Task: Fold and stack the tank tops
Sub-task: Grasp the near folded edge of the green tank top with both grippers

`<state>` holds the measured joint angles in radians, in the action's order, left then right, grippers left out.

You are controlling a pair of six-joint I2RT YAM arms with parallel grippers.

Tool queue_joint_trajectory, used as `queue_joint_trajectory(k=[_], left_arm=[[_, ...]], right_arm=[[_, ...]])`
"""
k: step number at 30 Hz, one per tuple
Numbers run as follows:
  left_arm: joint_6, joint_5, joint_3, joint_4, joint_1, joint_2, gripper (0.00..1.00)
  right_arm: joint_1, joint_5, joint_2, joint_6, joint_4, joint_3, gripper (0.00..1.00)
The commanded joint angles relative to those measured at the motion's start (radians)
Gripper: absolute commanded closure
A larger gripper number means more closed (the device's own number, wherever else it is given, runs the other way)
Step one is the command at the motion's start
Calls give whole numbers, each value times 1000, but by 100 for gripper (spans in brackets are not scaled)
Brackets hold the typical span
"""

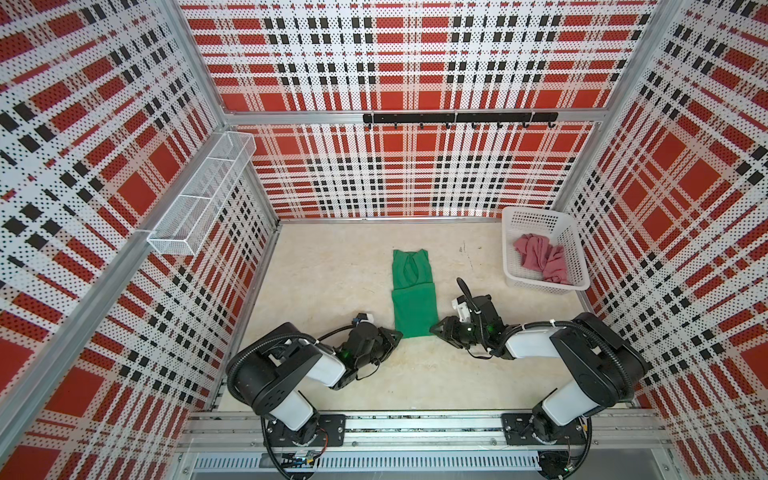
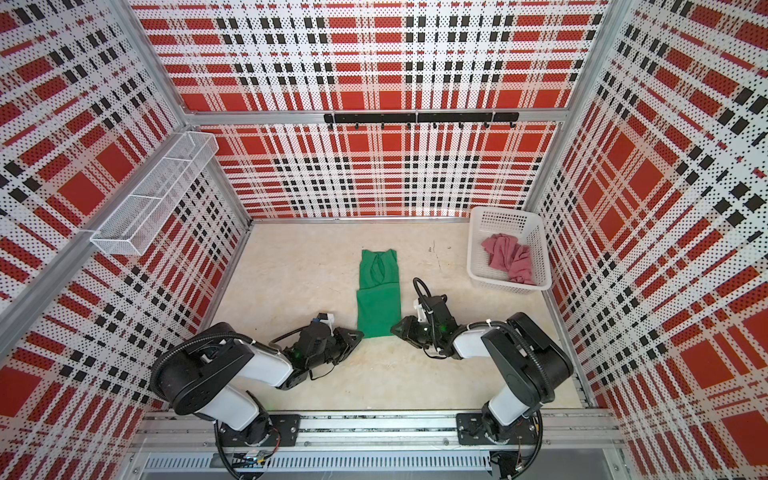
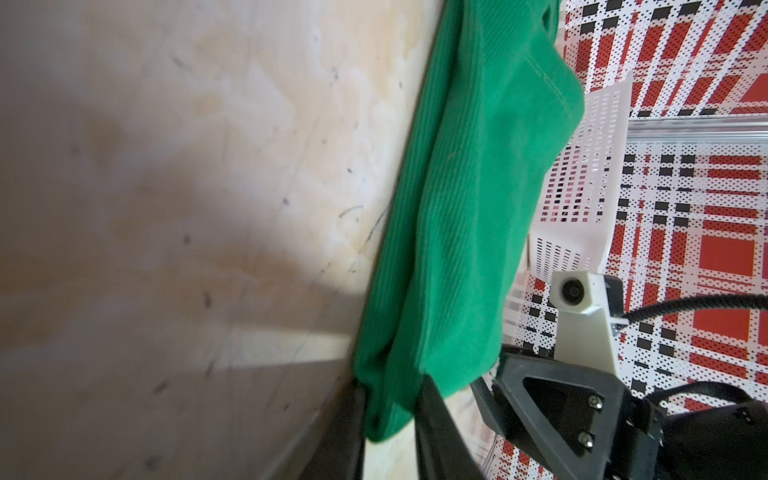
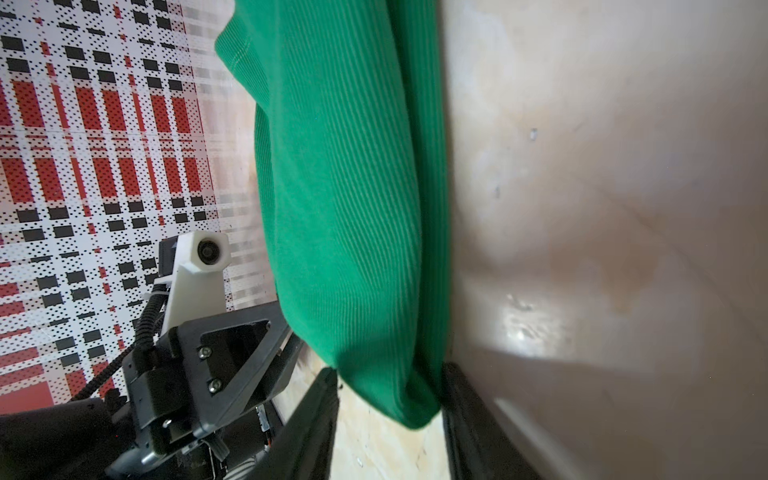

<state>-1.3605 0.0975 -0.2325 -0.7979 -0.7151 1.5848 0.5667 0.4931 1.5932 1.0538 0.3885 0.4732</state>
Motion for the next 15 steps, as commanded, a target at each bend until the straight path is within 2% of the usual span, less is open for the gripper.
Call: queue_joint_trajectory(k=[1, 6, 12, 15], left_arm=[[21, -24, -1, 69, -4, 24, 75], [23, -28, 1, 69, -4, 21, 80], [26, -30, 1, 70, -4, 14, 95], [23, -26, -2, 71, -12, 3, 100]], right_arm=[[10, -22, 30, 19, -17, -18, 56], [10, -28, 38, 20, -14, -5, 65], [10, -42, -1, 5, -67, -2, 93], [10, -46, -30, -8, -107, 5, 97]])
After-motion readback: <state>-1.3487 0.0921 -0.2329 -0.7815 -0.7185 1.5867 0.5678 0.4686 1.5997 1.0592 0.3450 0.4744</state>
